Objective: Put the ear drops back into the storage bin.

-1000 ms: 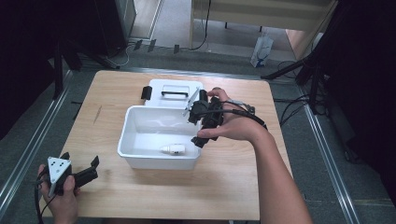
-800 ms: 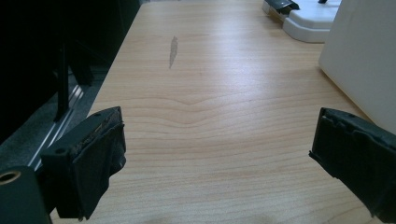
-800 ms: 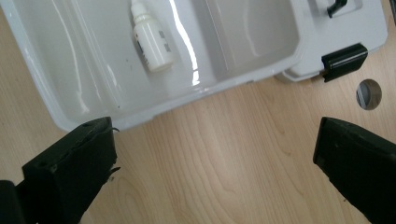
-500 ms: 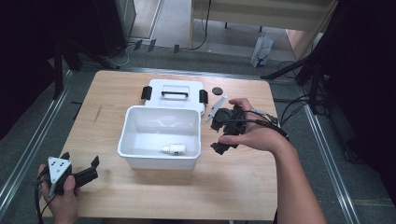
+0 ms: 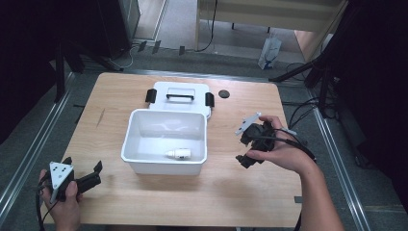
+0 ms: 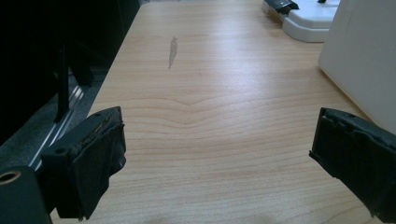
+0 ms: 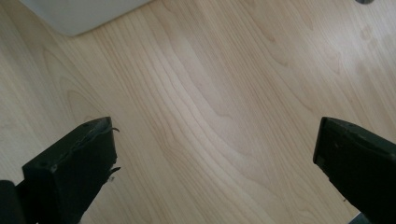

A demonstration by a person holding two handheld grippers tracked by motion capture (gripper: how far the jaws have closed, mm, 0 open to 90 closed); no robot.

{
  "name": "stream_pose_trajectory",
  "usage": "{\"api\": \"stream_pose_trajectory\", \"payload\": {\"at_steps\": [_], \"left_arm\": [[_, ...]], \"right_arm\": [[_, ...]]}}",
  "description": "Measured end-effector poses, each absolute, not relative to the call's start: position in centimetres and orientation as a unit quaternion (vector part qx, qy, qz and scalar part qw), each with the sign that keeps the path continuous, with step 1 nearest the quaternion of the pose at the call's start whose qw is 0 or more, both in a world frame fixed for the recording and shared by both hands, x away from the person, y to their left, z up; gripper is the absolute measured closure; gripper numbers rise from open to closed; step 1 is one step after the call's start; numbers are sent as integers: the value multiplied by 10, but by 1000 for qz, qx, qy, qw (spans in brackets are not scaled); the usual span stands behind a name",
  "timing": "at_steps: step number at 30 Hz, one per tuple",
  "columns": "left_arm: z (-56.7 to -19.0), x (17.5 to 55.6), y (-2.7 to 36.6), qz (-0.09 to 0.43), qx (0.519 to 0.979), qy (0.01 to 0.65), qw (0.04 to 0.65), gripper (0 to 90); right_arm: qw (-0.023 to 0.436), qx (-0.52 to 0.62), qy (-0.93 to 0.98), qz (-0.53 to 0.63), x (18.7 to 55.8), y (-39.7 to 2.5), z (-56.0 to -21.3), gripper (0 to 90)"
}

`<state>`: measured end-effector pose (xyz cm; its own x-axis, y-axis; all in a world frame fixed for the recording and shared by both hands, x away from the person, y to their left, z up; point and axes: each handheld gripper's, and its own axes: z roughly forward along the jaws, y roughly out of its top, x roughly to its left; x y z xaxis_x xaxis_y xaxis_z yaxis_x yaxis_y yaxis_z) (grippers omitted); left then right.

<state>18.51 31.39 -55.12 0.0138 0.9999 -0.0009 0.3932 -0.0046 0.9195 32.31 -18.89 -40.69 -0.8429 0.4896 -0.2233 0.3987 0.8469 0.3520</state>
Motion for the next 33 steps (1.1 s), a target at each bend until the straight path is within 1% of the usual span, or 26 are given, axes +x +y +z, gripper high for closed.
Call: {"api": "stream_pose_trajectory", "payload": {"at_steps": [4,8,18,21,33], "left_arm": [[-551,185,314,387,595,586,392,38],[-551,185,314,387,595,586,392,38],[-551,184,313,388,596,584,391,38],[-551,185,313,389,596,584,391,38],[-551,184,312,393,596,582,389,37]], "right_arm": [[158,255,940,161,317,-207,-418,0],[172,281,926,182,310,-225,-431,0],[181,336,897,222,290,-266,-471,0],[191,354,885,234,284,-277,-479,0],[206,424,833,290,258,-323,-507,0]]}}
